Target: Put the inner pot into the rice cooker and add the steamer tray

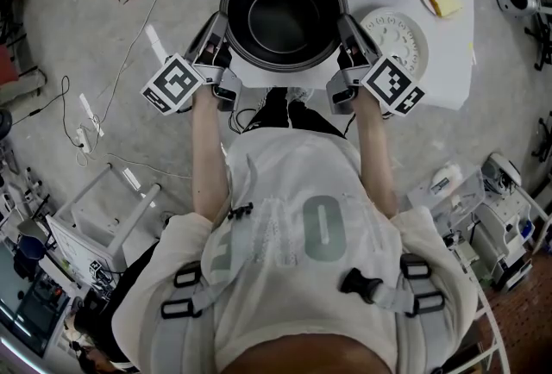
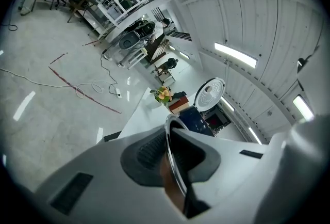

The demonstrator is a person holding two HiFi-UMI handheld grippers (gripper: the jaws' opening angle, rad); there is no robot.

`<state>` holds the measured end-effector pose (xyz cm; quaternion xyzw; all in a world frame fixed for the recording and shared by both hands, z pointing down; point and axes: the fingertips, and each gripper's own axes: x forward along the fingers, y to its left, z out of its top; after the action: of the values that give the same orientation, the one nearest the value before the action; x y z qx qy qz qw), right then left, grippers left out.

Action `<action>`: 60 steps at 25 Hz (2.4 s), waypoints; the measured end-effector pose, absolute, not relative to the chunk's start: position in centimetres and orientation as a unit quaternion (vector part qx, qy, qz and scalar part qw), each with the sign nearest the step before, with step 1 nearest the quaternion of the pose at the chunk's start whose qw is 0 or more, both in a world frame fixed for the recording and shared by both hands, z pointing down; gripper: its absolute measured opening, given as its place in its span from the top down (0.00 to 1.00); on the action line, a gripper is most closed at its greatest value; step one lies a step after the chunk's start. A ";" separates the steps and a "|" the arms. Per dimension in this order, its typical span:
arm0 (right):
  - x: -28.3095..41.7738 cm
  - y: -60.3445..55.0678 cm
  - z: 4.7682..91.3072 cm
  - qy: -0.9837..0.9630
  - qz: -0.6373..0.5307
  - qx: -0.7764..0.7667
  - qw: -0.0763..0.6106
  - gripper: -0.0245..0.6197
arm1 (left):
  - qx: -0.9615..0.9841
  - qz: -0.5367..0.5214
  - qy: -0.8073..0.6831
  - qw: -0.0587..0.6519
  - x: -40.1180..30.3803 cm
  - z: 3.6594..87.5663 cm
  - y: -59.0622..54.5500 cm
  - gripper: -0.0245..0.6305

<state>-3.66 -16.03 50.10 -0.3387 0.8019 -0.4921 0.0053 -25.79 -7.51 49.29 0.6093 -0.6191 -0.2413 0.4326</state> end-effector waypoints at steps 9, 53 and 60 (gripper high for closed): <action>-3.6 -16.1 50.0 0.803 -0.483 -0.351 -0.006 0.91 | 0.613 -0.215 -0.626 0.431 -25.7 49.1 -7.6 0.89; 2.6 -23.6 20.4 0.884 -0.194 -0.376 0.200 0.89 | 0.815 -0.231 -0.518 0.117 -20.3 17.6 -18.8 0.90; 6.2 -25.8 19.6 0.866 -0.180 -0.412 0.218 0.88 | 0.841 -0.219 -0.485 0.100 -16.8 15.6 -23.1 0.90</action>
<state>6.21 -25.85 19.59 -0.4120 0.8660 -0.1804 0.2185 -16.80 -23.08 15.61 0.8405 -0.4853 -0.2193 0.0996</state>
